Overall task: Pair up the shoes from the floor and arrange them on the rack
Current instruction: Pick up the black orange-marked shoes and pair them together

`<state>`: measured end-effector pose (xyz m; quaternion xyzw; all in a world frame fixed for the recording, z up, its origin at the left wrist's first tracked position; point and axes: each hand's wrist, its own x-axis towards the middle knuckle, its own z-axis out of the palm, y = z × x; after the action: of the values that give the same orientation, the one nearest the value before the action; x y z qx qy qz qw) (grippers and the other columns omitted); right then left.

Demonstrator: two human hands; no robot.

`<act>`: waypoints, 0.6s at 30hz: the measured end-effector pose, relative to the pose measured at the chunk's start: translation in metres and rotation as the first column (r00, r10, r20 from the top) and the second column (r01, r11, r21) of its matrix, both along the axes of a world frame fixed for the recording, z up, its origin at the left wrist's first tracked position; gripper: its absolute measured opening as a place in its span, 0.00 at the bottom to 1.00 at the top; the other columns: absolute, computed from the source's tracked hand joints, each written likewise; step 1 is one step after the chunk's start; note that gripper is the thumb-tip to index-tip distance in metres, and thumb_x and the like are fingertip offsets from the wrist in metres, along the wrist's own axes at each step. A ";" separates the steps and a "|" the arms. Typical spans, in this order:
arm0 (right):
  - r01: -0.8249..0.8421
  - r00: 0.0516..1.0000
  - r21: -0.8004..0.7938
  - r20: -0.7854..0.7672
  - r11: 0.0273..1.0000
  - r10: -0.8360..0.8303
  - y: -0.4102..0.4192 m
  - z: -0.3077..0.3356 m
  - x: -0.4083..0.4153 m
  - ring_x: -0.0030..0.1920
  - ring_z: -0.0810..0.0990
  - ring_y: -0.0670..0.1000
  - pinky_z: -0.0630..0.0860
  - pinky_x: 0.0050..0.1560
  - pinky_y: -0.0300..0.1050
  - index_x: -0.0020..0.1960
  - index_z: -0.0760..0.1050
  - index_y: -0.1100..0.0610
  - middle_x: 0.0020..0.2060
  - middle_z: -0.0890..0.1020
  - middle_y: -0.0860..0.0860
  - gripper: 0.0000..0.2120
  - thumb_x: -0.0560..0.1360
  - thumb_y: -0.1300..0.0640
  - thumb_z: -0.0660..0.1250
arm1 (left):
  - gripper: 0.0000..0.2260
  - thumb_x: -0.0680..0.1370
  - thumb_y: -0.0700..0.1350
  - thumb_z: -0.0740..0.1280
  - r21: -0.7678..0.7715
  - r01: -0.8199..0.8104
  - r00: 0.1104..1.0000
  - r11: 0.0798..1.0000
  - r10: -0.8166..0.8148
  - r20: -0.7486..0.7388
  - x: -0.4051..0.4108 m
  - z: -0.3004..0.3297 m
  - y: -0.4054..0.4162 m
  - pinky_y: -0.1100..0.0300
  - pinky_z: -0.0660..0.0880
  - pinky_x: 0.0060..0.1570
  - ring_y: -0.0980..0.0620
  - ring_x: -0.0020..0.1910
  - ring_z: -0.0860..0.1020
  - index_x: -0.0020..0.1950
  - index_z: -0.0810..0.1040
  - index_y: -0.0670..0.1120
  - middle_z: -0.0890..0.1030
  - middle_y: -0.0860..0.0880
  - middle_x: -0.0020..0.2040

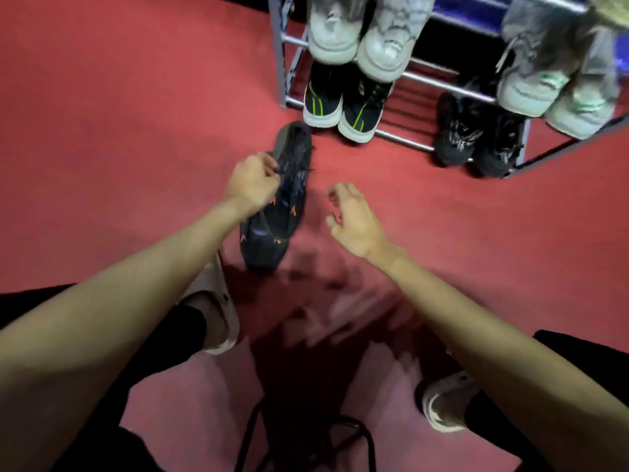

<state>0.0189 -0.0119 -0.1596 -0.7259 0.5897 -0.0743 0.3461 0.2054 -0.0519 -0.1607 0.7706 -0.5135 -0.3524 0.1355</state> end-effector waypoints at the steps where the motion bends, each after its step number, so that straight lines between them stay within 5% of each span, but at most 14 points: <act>1: -0.016 1.000 0.026 -0.008 1.000 0.016 -0.004 -0.009 0.005 0.57 0.75 0.60 0.72 0.61 0.54 0.60 0.70 0.63 0.55 0.73 0.60 0.18 0.71 0.65 0.62 | 0.14 0.73 0.42 0.64 0.054 -0.019 0.999 0.998 0.017 0.042 0.003 -0.010 0.002 0.53 0.74 0.59 0.42 0.57 0.79 0.57 0.77 0.42 0.82 0.41 0.55; 5: -0.047 0.997 0.110 -0.050 0.993 0.052 -0.020 -0.039 0.017 0.57 0.75 0.60 0.71 0.62 0.50 0.63 0.69 0.62 0.56 0.72 0.59 0.19 0.71 0.66 0.62 | 0.26 0.74 0.50 0.68 0.292 -0.037 0.989 0.956 -0.006 0.146 0.003 -0.047 0.013 0.49 0.70 0.62 0.35 0.65 0.72 0.65 0.66 0.37 0.73 0.35 0.64; 8: -0.039 0.996 0.144 -0.069 0.989 0.049 -0.029 -0.054 0.018 0.56 0.75 0.60 0.71 0.63 0.51 0.63 0.69 0.62 0.56 0.72 0.60 0.20 0.71 0.66 0.62 | 0.26 0.76 0.49 0.68 0.334 -0.047 0.995 0.941 0.014 0.098 -0.003 -0.065 0.013 0.50 0.70 0.59 0.36 0.65 0.73 0.65 0.63 0.35 0.74 0.34 0.64; 18: 0.017 0.997 0.117 -0.076 0.993 -0.008 -0.048 -0.060 -0.007 0.60 0.73 0.61 0.72 0.63 0.56 0.67 0.65 0.62 0.58 0.69 0.61 0.27 0.69 0.68 0.62 | 0.11 0.78 0.43 0.63 0.057 -0.447 0.884 0.893 0.450 -0.123 0.013 -0.074 0.009 0.54 0.73 0.56 0.41 0.57 0.79 0.58 0.78 0.41 0.82 0.40 0.56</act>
<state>0.0123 -0.0601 -0.2196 -0.7027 0.6104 -0.0141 0.3653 0.2182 -0.0432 -0.2348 0.8451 -0.3066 -0.3687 0.2366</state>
